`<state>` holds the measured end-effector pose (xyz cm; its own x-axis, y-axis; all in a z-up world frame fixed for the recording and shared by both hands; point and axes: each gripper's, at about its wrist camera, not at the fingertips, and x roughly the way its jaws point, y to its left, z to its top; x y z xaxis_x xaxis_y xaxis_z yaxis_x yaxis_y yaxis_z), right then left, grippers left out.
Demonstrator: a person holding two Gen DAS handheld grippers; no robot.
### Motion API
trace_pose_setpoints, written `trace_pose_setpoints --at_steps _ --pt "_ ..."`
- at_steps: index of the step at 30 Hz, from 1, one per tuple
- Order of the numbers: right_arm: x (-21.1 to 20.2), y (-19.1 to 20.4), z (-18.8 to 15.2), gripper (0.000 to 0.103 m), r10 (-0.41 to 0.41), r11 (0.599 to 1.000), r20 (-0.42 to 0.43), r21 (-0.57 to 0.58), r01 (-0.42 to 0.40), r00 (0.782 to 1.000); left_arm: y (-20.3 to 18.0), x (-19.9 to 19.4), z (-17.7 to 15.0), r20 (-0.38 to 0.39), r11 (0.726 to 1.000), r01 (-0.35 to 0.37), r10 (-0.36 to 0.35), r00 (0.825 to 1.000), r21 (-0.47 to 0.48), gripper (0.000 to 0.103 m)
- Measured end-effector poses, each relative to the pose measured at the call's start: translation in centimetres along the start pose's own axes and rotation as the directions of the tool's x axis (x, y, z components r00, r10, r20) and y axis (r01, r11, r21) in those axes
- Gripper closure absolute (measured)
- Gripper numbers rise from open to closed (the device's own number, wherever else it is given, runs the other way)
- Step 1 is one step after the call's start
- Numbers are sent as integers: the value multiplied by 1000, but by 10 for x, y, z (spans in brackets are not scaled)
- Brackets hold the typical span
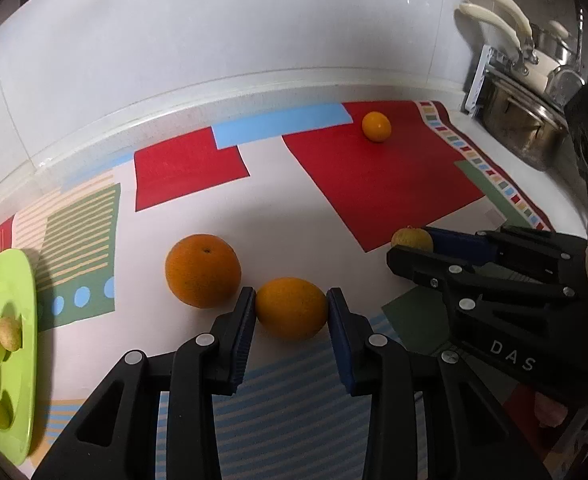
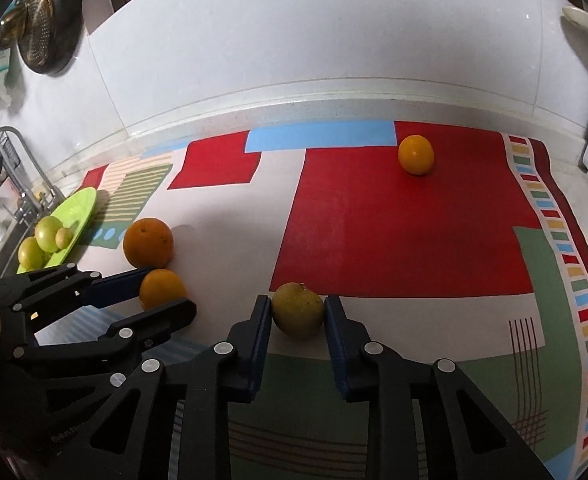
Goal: Organize fruits
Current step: 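Move right gripper to the yellow-brown fruit while left gripper approaches an orange, then close right gripper on the yellow-brown fruit while left gripper closes on the orange, then carry the yellow-brown fruit and orange over the green plate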
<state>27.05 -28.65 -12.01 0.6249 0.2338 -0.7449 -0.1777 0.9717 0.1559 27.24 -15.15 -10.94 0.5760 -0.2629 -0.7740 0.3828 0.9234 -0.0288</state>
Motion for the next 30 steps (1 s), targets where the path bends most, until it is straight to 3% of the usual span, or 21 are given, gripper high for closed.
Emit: trace_pose_setpoints --at_steps 13,30 --pt "-44 25 -3 75 18 999 68 -27 -16 998 3 -53 -6 79 1000 4 -2 997 -25 68" --pt "-107 84 -14 75 40 995 174 -95 -24 984 27 -145 -43 218 995 -71 86 972 -75 68"
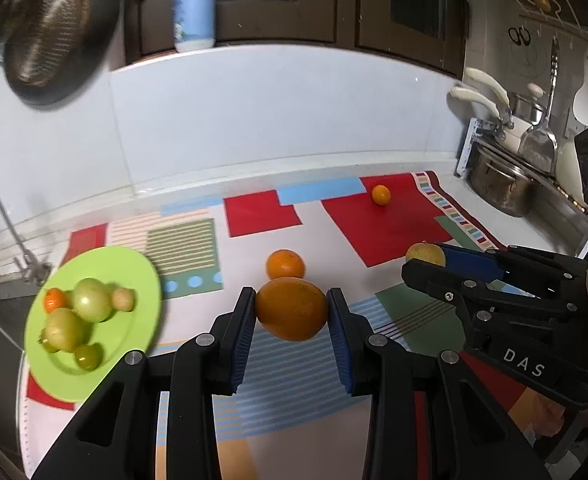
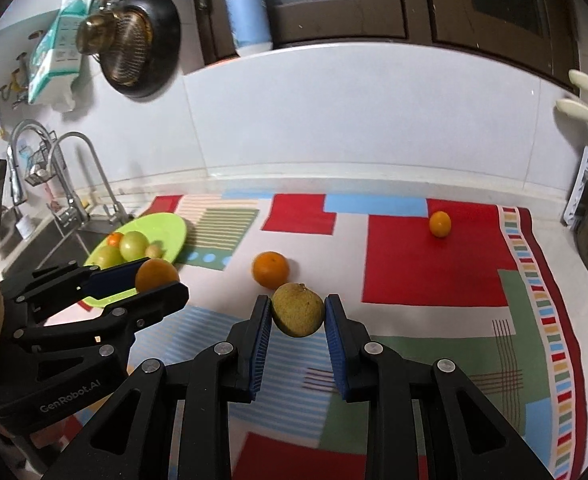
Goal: Organize fruits
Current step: 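Carry the yellow-brown fruit and orange over the green plate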
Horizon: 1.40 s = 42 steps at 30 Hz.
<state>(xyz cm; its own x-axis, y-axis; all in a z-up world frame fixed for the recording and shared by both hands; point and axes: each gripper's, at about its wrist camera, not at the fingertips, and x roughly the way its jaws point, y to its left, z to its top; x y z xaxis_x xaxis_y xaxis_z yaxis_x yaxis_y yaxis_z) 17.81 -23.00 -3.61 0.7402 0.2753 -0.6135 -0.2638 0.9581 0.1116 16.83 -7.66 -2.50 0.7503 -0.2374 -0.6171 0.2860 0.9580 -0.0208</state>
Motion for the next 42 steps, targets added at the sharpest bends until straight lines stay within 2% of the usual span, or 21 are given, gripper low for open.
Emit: trace_pose_setpoints --at_steps 8,23,32,42 --pt "-15 39 0 75 31 999 30 -33 -30 999 26 -38 -11 51 999 -40 41 998 -22 68" --pt "-11 129 9 75 113 990 64 -87 -107 992 106 -90 -32 90 988 -127 135 987 -85 67" --pt "10 174 17 75 145 985 57 -100 -139 988 151 -93 -36 83 983 -155 163 983 -94 68" --pt "46 208 22 75 151 984 10 -94 -149 989 196 -69 -32 56 986 -148 152 987 -72 67"
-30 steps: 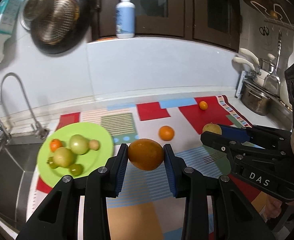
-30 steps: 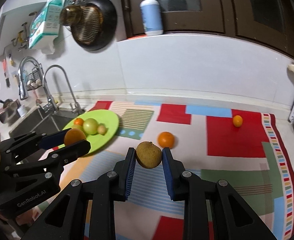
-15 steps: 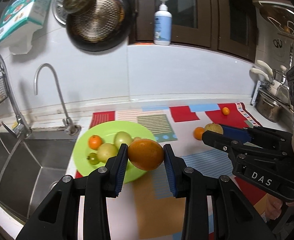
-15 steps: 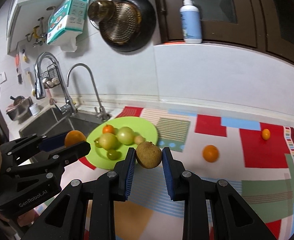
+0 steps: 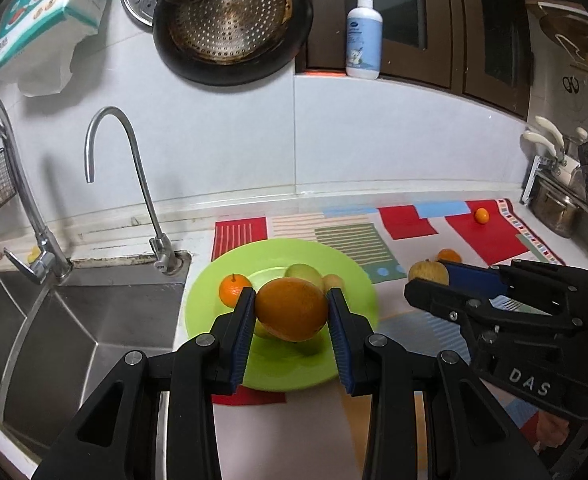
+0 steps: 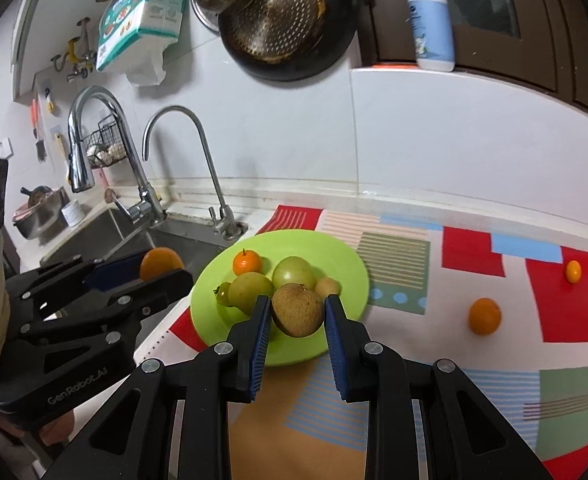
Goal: Organize fruits
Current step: 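Carry the yellow-brown fruit and orange over the green plate, then open both grippers to release the fruits onto the plate, then withdraw both tools from the plate toward the last two oranges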
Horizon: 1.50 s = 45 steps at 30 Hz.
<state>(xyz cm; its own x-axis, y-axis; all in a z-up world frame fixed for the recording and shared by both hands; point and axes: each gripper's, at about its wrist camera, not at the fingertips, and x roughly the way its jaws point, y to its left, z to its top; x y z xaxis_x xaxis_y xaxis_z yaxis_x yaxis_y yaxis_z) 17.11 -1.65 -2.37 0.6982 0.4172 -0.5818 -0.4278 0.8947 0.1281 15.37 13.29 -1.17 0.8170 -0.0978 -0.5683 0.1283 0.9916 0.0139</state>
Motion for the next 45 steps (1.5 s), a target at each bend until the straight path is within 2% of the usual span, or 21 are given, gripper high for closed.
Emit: trace_pose_setpoints --at_steps 9,19,25,27,28,30,35,39,45 --pt "43 9 5 75 -12 1000 -52 12 12 999 21 40 9 -15 999 18 -17 1000 35 67" --pt "87 0 3 75 -31 999 -122 40 36 992 30 93 14 -62 997 54 -51 997 52 67" --pt "103 -5 1 75 -29 998 -145 59 38 989 32 110 14 -84 997 63 -59 995 48 67" --pt "105 -6 1 73 -20 997 -147 73 31 989 33 111 15 -82 997 65 -61 995 45 63" --pt "106 -7 1 67 -16 997 -149 78 28 989 32 110 15 -76 997 61 -58 995 44 61" --pt "106 -8 1 61 -17 996 -147 88 30 989 33 108 16 -69 998 54 -51 996 39 57" --pt "98 -8 1 61 -33 995 -130 89 45 991 33 96 15 -63 999 43 -41 997 21 55" --pt "86 -9 0 61 -60 994 -116 86 70 991 35 82 12 -59 1000 25 -25 998 -8 49" --pt "62 -10 1 52 -96 991 -68 90 102 993 30 59 10 -45 1000 -6 5 999 -18 42"
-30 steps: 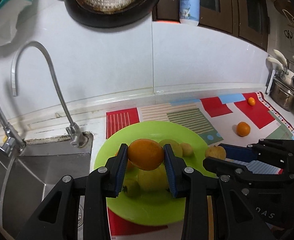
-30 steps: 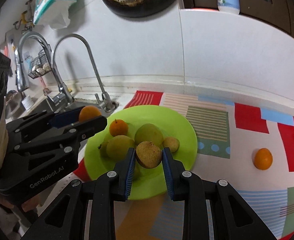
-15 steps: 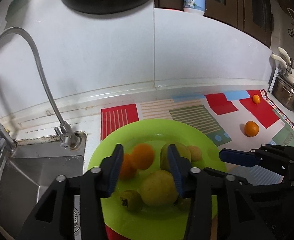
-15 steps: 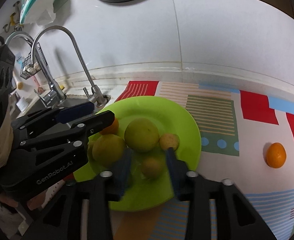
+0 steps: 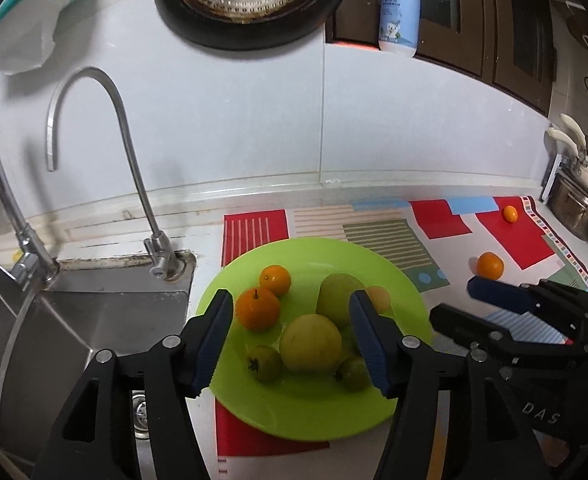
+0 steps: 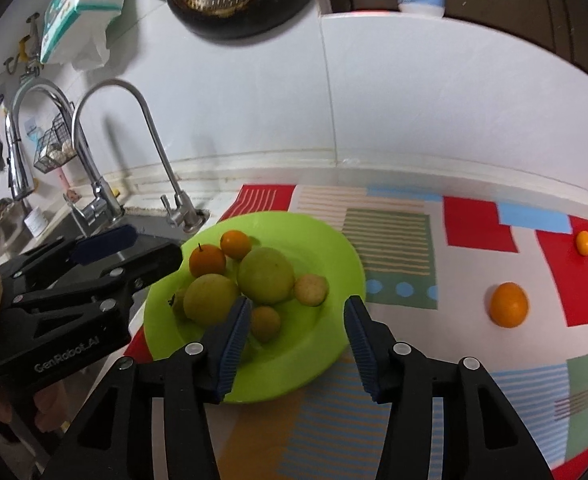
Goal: Organize fruits
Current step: 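Withdraw both tools from the plate toward the last two oranges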
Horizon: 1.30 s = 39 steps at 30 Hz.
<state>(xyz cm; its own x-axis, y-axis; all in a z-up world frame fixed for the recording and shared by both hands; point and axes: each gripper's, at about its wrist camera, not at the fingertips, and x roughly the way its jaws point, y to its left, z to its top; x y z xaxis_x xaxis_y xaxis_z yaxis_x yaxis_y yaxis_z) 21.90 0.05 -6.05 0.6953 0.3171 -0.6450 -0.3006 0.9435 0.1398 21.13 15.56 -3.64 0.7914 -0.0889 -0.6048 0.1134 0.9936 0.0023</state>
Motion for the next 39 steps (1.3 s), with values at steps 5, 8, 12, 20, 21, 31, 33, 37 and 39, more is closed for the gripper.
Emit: trace_pose_setpoints --at_steps 5,8,12,20,21,31,33,37,39 --pt "-25 -4 1 46 -26 1000 50 3 26 998 -8 -23 -1 26 1000 -27 27 999 -2 36" --pt "-40 -8 -1 46 -40 999 74 7 40 996 -14 -34 -1 37 999 -33 33 999 -2 34" --pt "-58 -14 -3 46 -51 999 98 14 50 994 -25 -47 -2 50 999 -34 34 998 0 32" --pt "-95 -31 -8 44 -81 997 145 30 78 986 -56 -72 -2 69 1000 -16 16 997 -11 27" --pt "-98 -34 -9 42 -84 996 151 32 80 985 -60 -74 -1 72 1000 -13 14 997 -11 26" --pt "-135 -77 -17 42 -122 992 181 62 112 976 -112 -87 3 82 1000 1 0 997 -19 20" --pt "-140 -88 -19 42 -128 991 179 70 118 975 -124 -88 4 83 1000 9 -7 996 -18 19" --pt "-149 -107 -22 42 -139 989 180 80 126 974 -148 -89 5 88 1000 19 -18 996 -13 17" --pt "-153 -117 -23 42 -144 988 179 82 132 973 -158 -89 5 88 1000 23 -22 996 -13 17"
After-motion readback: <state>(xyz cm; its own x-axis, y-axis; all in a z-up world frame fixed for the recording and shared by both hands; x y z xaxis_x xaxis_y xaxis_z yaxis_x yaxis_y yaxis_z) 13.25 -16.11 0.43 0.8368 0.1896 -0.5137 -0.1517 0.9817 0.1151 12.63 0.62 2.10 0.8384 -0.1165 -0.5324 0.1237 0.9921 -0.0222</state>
